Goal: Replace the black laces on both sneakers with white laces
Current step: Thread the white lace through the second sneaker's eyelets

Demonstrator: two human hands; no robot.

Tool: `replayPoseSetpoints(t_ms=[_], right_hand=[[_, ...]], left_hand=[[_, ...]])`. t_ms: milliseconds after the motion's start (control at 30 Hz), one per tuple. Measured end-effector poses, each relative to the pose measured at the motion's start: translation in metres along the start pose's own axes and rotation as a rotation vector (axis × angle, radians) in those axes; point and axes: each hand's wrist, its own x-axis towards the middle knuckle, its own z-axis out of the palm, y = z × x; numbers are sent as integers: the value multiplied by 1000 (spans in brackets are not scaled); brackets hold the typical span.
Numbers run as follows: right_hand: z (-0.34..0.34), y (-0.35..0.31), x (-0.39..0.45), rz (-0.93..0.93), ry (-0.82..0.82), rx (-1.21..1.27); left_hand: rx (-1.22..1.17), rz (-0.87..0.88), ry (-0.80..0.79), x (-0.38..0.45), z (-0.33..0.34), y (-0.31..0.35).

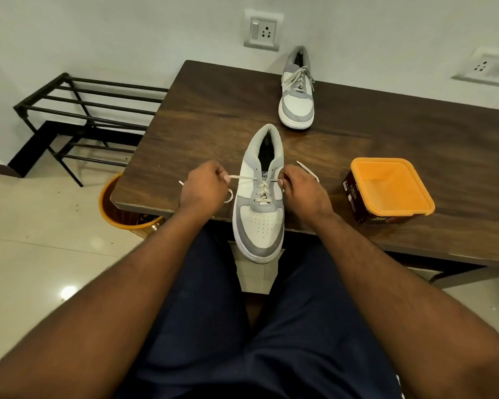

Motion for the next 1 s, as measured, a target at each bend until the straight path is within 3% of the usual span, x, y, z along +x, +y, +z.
replayPoseSetpoints(t_ms=[67,133,267,367,500,533,600,633,667,700,800,833,1000], right_hand=[[2,-10,-8,50,173,107],[4,-28,-17,115,277,430],[-3,-76,-39,248,25,1434],[-5,-88,-55,255,-88,1773],[-7,-84,-67,320,-37,1784],[-8,-78,-67,365,4,1733],[-11,-65,-64,401,45,1546],[-13,-61,-62,387,35,1434],[-15,-58,-60,360,14,1325],[-18,-58,-56,331,-8,1231],[-27,-59,-45,235,-68,1048],[-30,-58,-41,216,-92,1026],[-37,-45,-33,217,-172,999]], left_hand=[[-564,-161,-145,-3,-8,21],[-852,-205,-286,-9,-18,43],[-1042,-154,-317,-21,-29,78],[-1124,-142,-292,-26,-27,90],[-1120,-172,-147,-27,-22,86],[-973,-144,-46,-25,-23,78],[-345,17,189,-22,-27,59],[-40,95,255,-24,-28,53],[112,163,251,-26,-25,51],[90,205,157,-29,-20,51],[-437,148,-289,-36,0,51],[-489,144,-331,-36,3,48],[-448,215,-114,-22,-5,32]])
